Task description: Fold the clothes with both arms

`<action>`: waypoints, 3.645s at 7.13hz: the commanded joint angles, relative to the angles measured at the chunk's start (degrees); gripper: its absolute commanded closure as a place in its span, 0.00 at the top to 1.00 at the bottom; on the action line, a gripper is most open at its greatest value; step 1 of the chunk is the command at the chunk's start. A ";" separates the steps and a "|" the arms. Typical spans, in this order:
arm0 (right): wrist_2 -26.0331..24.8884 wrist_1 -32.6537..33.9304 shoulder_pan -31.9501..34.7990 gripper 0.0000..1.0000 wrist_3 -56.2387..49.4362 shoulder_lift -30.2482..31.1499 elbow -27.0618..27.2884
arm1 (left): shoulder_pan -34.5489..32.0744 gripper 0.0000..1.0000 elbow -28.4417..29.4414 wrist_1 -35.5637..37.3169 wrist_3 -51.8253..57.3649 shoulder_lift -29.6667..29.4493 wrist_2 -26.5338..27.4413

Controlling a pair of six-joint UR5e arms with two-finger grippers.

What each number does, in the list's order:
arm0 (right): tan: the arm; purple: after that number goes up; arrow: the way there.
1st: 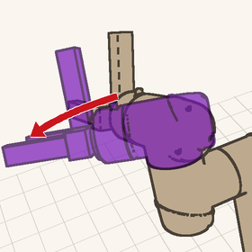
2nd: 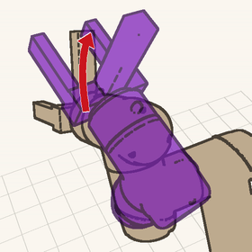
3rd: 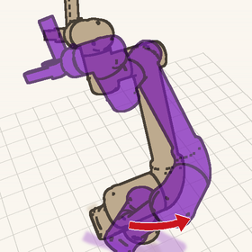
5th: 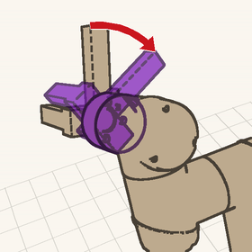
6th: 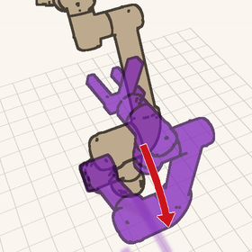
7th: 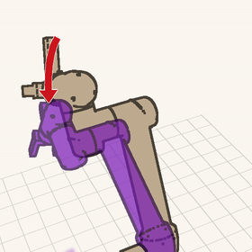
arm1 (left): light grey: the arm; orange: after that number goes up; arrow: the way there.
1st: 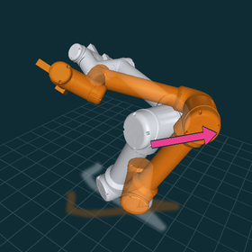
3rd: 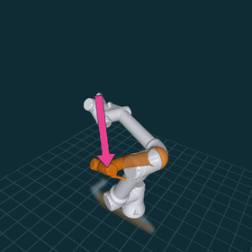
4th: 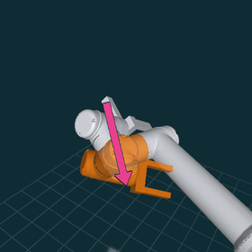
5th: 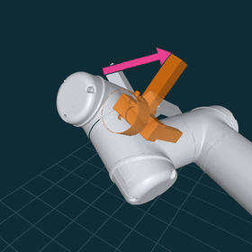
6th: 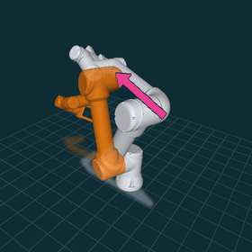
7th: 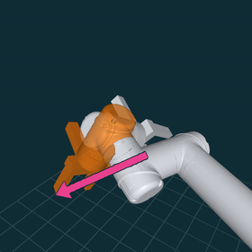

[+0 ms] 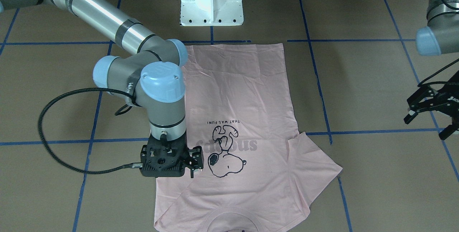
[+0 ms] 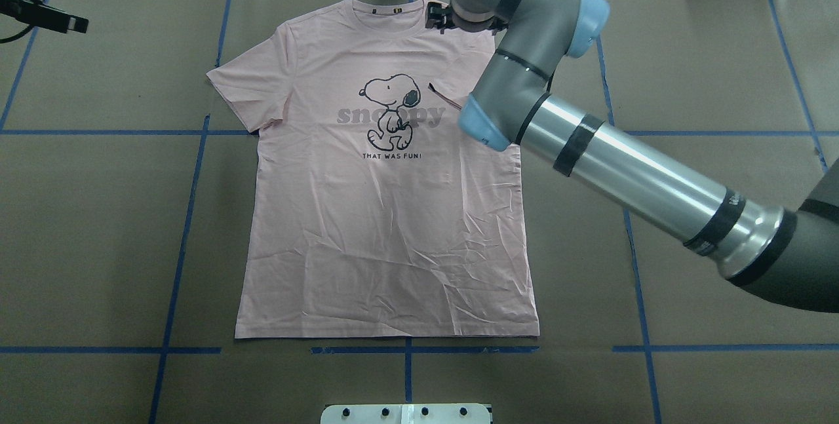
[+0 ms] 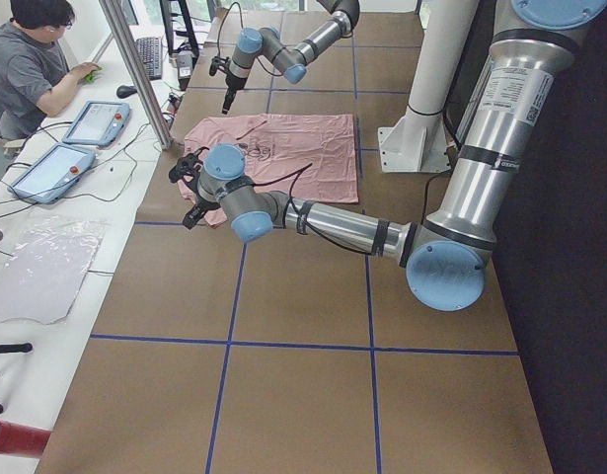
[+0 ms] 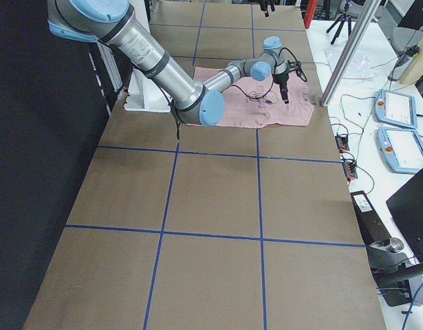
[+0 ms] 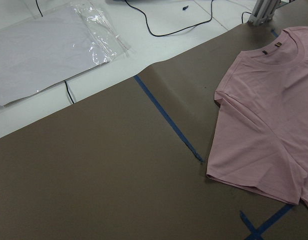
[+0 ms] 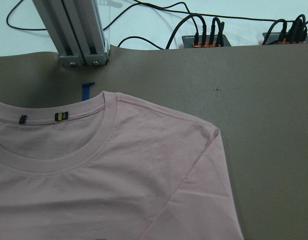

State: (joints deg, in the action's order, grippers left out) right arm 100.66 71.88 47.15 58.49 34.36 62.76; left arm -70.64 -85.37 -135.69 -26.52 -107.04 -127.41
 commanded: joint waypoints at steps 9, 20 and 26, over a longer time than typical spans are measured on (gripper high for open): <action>27.22 -1.30 20.00 1.00 -29.40 22.24 16.77 | 18.96 0.63 22.42 -7.64 -26.57 -13.63 28.62; 26.87 -1.30 20.00 1.00 -29.40 22.68 16.87 | 20.98 0.00 22.02 -7.93 -25.08 -13.63 28.45; 26.60 -1.30 20.00 1.00 -29.14 22.77 16.87 | 24.31 0.00 8.81 25.80 -33.15 -24.51 28.71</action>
State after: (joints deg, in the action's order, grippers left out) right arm 127.28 70.58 67.15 29.29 57.12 79.63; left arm -47.90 -77.08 -114.59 -57.34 -128.42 -98.89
